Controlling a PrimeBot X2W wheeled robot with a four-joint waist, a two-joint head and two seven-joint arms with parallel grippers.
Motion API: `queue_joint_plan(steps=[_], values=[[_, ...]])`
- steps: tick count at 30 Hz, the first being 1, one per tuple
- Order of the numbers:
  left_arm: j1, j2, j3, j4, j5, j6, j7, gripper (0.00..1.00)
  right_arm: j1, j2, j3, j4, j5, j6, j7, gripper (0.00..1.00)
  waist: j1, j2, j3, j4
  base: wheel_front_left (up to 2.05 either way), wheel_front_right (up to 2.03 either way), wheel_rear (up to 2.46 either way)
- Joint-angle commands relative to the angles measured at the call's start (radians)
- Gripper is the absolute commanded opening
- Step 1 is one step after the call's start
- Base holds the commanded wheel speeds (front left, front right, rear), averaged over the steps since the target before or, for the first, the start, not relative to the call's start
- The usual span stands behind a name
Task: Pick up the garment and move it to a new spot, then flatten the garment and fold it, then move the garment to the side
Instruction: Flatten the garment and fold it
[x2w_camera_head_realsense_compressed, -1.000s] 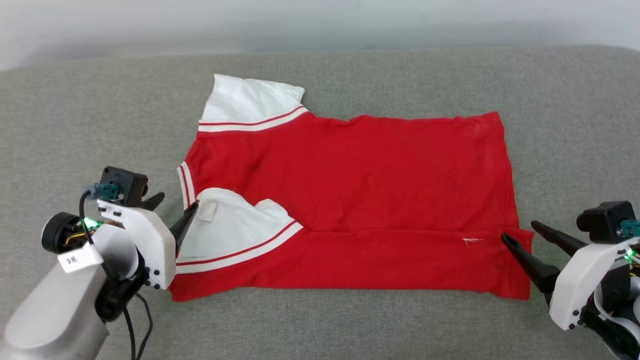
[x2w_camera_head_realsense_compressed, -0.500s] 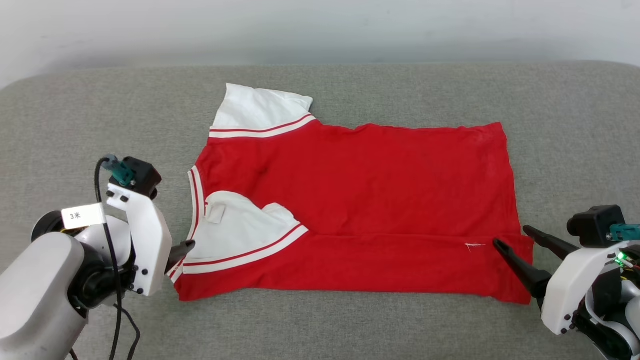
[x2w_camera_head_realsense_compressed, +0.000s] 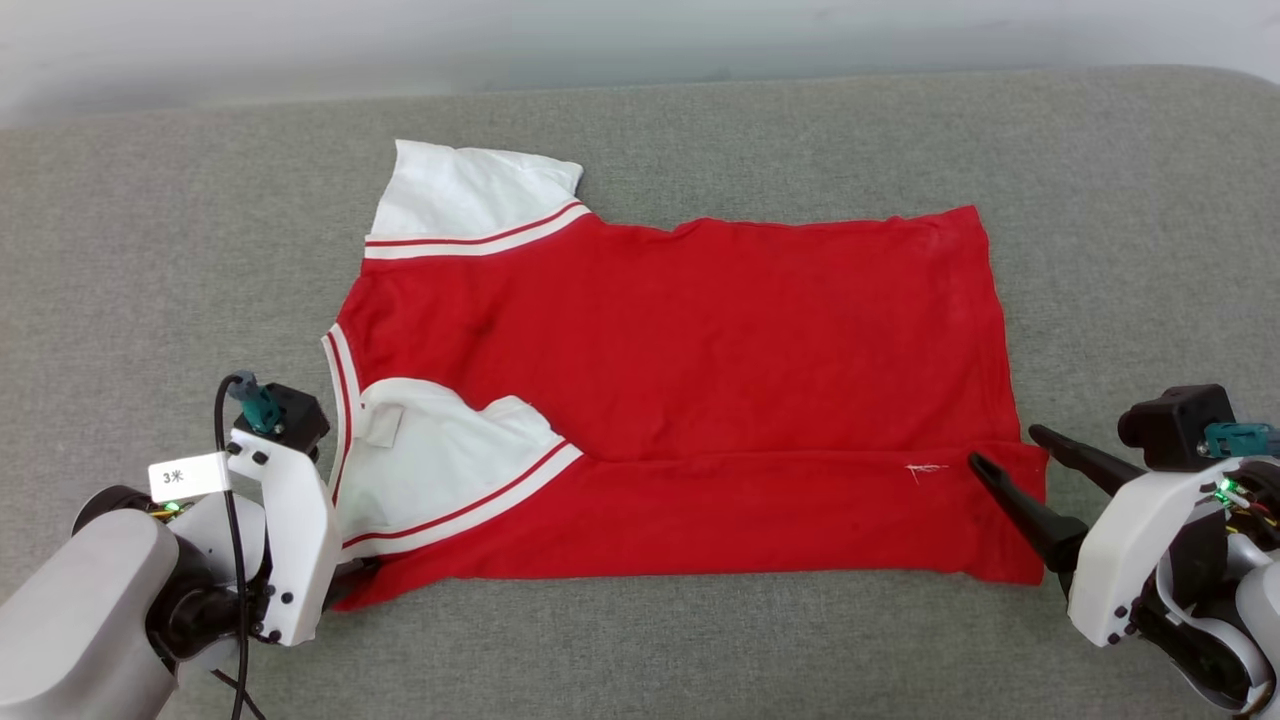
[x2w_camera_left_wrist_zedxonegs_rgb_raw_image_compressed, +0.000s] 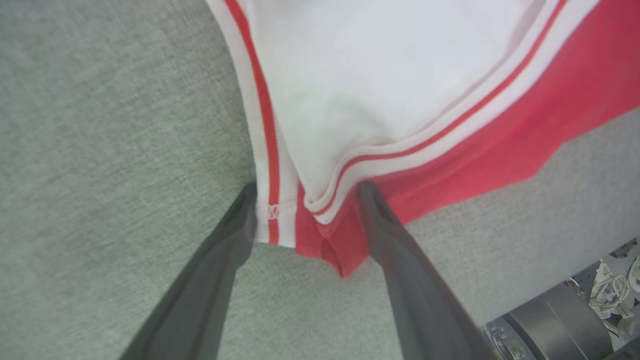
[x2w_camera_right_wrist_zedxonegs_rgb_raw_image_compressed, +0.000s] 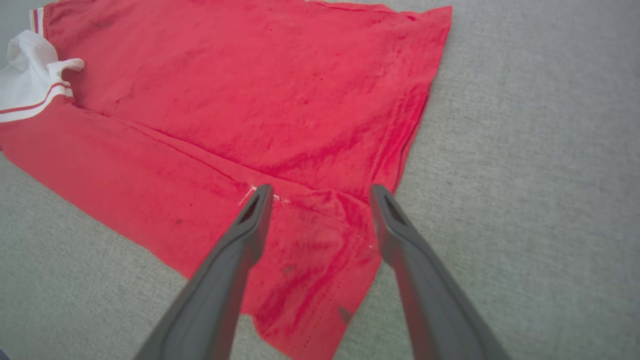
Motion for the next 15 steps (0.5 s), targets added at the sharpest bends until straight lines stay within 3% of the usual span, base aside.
queue_joint_plan(steps=[1, 3, 4, 5, 6, 15], values=[[0.032, -0.021, -0.021, 0.027, 0.0, 0.002, -0.003, 1.0, -0.013, 0.004, 0.001, 0.001, -0.002, -0.001, -0.005, 1.0, 0.0002, 0.0, 0.004, -0.004, 0.0, 0.0, 0.0], [0.04, -0.037, -0.026, 0.061, -0.011, -0.001, -0.013, 1.0, -0.019, 0.002, 0.005, 0.004, 0.002, -0.001, -0.006, 1.0, 0.0002, 0.0, 0.006, -0.007, 0.0, 0.0, 0.0], [0.043, -0.046, -0.027, 0.073, -0.014, -0.002, -0.02, 0.85, -0.021, -0.002, 0.006, 0.005, 0.003, -0.001, -0.006, 1.0, 0.0002, 0.0, 0.005, -0.008, 0.0, 0.0, 0.0], [0.042, -0.051, -0.03, 0.085, -0.015, -0.004, -0.029, 0.11, -0.023, -0.005, 0.005, 0.006, 0.005, -0.001, -0.005, 1.0, 0.0002, 0.0, 0.004, -0.009, 0.0, 0.0, 0.0], [0.04, -0.055, -0.033, 0.095, -0.014, -0.007, -0.038, 0.0, -0.025, -0.011, 0.003, 0.008, 0.002, -0.001, -0.005, 1.0, 0.0002, 0.0, 0.002, -0.009, 0.0, 0.0, 0.0], [0.008, -0.043, -0.03, 0.07, -0.027, -0.026, -0.128, 0.0, -0.026, -0.089, -0.043, -0.037, -0.001, -0.001, 0.07, 1.0, 0.0002, 0.0, -0.06, 0.015, 0.0, 0.0, 0.0]])
